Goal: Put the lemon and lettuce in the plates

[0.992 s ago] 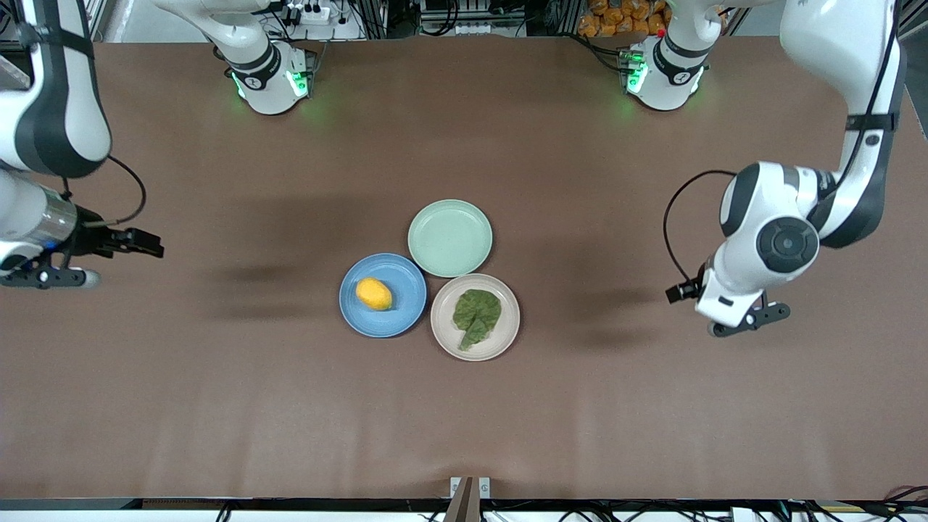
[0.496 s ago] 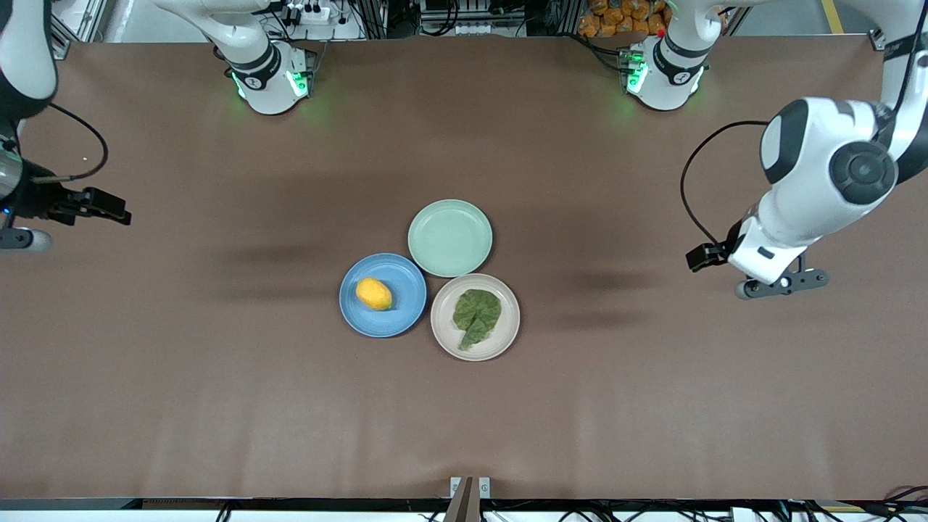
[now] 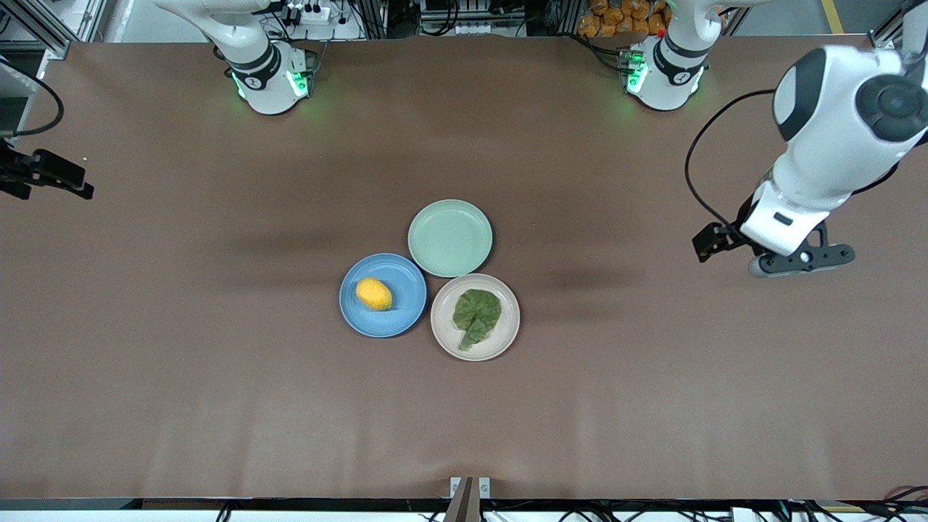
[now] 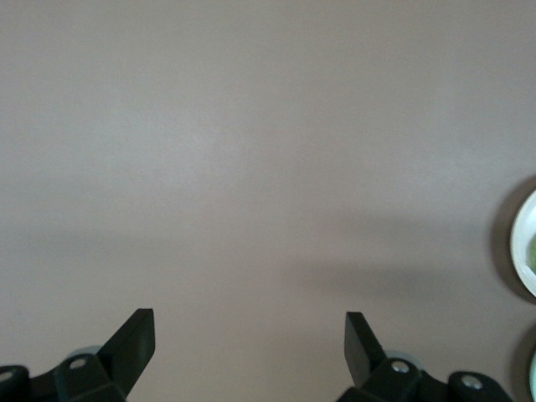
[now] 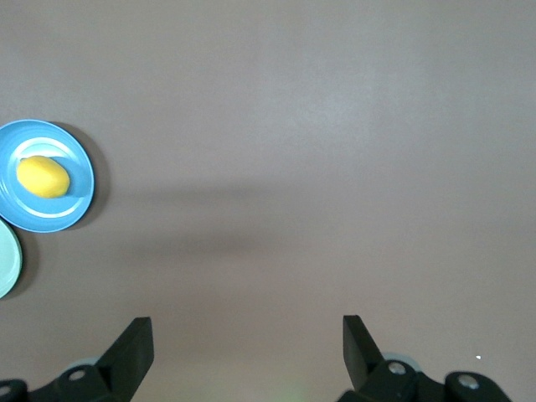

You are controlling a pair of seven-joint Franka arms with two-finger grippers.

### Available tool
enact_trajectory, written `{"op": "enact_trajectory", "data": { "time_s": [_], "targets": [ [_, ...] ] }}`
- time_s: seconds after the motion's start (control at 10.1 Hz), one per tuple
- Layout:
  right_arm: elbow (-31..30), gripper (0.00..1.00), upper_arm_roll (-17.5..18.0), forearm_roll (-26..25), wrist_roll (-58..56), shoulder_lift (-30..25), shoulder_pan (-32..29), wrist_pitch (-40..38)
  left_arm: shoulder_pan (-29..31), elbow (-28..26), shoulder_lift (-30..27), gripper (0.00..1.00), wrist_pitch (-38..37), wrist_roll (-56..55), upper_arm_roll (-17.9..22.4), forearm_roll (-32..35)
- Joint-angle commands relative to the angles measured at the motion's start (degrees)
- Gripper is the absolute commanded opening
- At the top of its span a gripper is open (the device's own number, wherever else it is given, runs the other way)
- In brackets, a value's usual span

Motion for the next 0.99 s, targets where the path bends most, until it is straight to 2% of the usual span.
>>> {"op": "enact_trajectory", "data": {
  "time_s": [0.0,0.4,0.6,0.89],
  "targets": [
    [1.8,1.0,0.7,-0.6,2.3,-1.3,-0.3,-1.7,0.0,3.0,-3.2,1.0,-6.6,5.0,0.0,-2.3],
    [1.1,1.0,0.6,0.3,2.7,-2.6,-0.3,0.6,-0.2,10.3,-4.0,1.0,-16.4,6.1,0.2,-5.6],
    [0.0,1.0,0.7,0.3,3.9,-2.4,0.0,2.6,-0.3,13.5,-4.5,1.0,-20.2,8.0,0.5,-4.8],
    [0.1,1.0,0.8,0.3,3.9,-2.0,0.6,3.4,-0.3,15.4,-5.5,1.0,-21.6,11.8,0.6,-1.8]
  ]
}}
